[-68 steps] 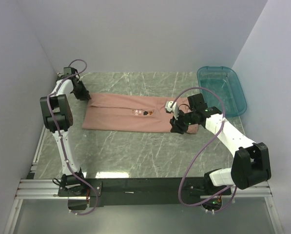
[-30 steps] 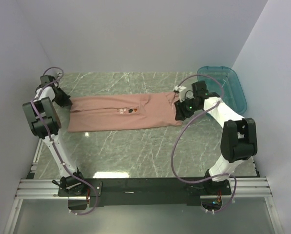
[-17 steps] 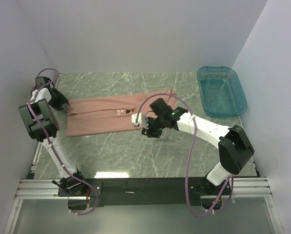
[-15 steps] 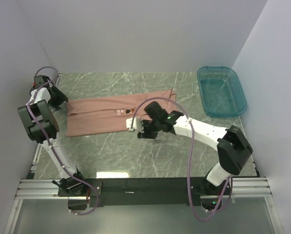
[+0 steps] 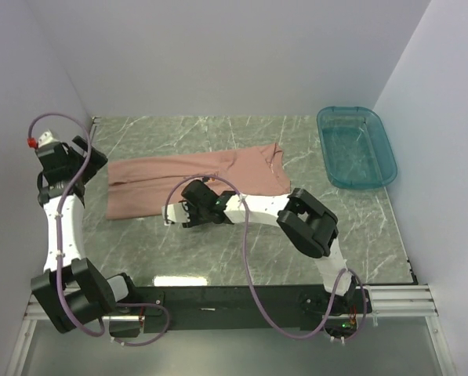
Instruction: Fold and stack the t-shirts
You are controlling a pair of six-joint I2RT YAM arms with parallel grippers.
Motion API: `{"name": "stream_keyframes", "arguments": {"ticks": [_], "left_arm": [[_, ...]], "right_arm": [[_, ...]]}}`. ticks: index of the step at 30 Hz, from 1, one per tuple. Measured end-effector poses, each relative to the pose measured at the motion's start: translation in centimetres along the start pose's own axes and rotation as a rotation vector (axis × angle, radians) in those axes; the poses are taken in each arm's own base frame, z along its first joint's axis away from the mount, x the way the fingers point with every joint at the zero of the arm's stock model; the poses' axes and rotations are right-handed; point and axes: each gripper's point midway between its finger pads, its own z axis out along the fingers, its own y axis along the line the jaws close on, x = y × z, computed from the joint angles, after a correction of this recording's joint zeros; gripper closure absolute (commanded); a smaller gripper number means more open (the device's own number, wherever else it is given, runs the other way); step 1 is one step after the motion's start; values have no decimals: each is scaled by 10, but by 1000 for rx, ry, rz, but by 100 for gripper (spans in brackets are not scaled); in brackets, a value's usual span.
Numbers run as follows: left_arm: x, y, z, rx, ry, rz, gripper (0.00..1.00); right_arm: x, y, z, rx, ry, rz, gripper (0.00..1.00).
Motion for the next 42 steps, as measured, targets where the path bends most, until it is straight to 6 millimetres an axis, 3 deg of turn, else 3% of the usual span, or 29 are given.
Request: {"name": "stream_keyframes", "arguments": {"ticks": [4, 8, 14, 24, 32, 38, 40, 42], "left_arm": [[30, 14, -2, -13, 49, -3, 9], [53, 27, -4, -38, 95, -4, 9], [49, 21, -13, -10, 62, 4, 9], [55, 4, -15, 81, 88, 38, 9], [77, -35, -17, 267, 164, 97, 11], [122, -76, -5, 377, 339, 155, 13], [139, -102, 1, 417, 409, 200, 14], [156, -138, 9, 465, 465, 268, 15]], "right_arm": [[-14, -10, 5, 48, -7, -6, 59], [-12, -11, 19, 72, 13, -2, 71], [-8, -8, 20, 68, 19, 8, 100], [-2, 1, 12, 59, -6, 21, 100], [29, 53, -32, -52, -18, -6, 100], [56, 102, -73, -150, -30, -38, 100], [64, 116, -85, -176, -31, -45, 93], [72, 124, -97, -194, -26, -37, 64]]}}
